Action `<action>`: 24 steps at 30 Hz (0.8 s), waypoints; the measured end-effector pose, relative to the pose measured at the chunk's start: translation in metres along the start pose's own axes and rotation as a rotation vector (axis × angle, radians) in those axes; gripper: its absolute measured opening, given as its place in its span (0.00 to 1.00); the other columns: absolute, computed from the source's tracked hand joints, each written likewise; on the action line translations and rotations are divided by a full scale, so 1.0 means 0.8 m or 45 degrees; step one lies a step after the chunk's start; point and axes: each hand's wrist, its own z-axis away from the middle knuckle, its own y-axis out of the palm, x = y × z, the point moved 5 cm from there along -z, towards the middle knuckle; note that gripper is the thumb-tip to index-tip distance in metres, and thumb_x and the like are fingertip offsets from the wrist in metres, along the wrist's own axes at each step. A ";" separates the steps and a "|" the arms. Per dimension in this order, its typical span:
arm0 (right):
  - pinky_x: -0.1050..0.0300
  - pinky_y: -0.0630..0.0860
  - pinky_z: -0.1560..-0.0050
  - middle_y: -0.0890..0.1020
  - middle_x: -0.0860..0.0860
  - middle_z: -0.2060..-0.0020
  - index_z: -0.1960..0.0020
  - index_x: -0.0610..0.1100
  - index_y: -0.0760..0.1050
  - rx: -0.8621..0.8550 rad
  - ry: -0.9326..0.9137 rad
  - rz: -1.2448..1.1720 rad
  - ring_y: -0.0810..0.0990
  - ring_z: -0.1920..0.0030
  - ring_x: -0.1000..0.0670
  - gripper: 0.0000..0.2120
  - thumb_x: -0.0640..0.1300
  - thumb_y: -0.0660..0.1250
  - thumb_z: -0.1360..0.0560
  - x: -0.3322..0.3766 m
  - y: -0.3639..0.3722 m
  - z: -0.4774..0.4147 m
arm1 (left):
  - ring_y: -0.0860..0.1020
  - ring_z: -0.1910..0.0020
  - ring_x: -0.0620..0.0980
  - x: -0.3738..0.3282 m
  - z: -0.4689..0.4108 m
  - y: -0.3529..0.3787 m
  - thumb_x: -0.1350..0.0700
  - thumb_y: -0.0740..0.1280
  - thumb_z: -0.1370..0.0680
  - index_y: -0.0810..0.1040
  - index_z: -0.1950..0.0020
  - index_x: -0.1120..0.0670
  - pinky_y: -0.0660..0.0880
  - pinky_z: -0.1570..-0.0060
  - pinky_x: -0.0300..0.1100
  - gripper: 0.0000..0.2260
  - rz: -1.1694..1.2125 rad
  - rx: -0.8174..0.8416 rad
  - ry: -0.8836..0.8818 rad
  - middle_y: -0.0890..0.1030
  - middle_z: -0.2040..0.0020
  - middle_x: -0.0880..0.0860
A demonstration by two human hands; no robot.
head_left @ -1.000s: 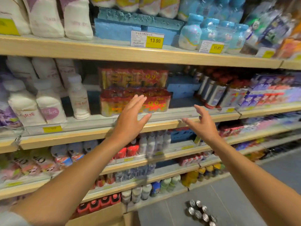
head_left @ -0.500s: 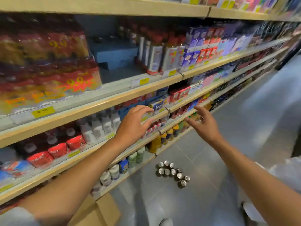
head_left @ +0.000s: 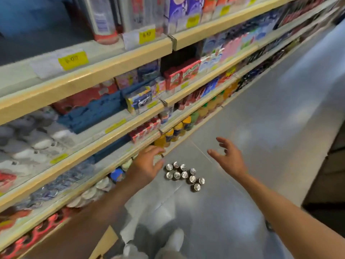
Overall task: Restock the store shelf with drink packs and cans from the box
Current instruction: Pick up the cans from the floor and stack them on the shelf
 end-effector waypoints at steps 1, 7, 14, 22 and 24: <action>0.54 0.75 0.40 0.79 0.53 0.36 0.31 0.49 0.73 0.018 0.024 0.001 0.78 0.38 0.52 0.31 0.57 0.77 0.30 -0.013 0.011 -0.003 | 0.76 0.42 0.45 0.013 0.001 0.015 0.54 0.71 0.23 0.79 0.38 0.48 0.69 0.43 0.34 0.14 0.001 0.020 -0.037 0.77 0.40 0.45; 0.58 0.75 0.45 0.79 0.54 0.37 0.31 0.50 0.73 0.155 0.199 -0.015 0.79 0.43 0.55 0.29 0.50 0.78 0.30 -0.152 0.145 -0.064 | 0.75 0.43 0.43 0.157 -0.039 0.164 0.48 0.69 0.23 0.76 0.37 0.42 0.74 0.45 0.40 0.14 -0.083 0.258 -0.196 0.75 0.41 0.39; 0.47 0.80 0.46 0.82 0.51 0.47 0.36 0.51 0.73 0.423 0.282 0.081 0.84 0.49 0.46 0.24 0.47 0.75 0.30 -0.318 0.347 -0.130 | 0.74 0.35 0.49 0.336 -0.108 0.372 0.45 0.65 0.22 0.69 0.29 0.45 0.73 0.39 0.45 0.21 -0.362 0.548 -0.346 0.74 0.33 0.46; 0.47 0.77 0.42 0.73 0.48 0.31 0.27 0.49 0.66 0.610 0.088 0.481 0.78 0.38 0.42 0.30 0.52 0.71 0.27 -0.492 0.551 -0.194 | 0.72 0.33 0.52 0.502 -0.182 0.598 0.41 0.70 0.26 0.65 0.27 0.50 0.71 0.37 0.45 0.31 -0.433 0.572 -0.470 0.73 0.32 0.50; 0.43 0.79 0.45 0.69 0.49 0.28 0.24 0.50 0.61 0.636 0.051 0.611 0.79 0.38 0.40 0.33 0.53 0.69 0.25 -0.526 0.589 -0.213 | 0.71 0.32 0.51 0.541 -0.194 0.643 0.43 0.74 0.29 0.66 0.27 0.50 0.71 0.38 0.44 0.33 -0.260 0.536 -0.548 0.73 0.31 0.50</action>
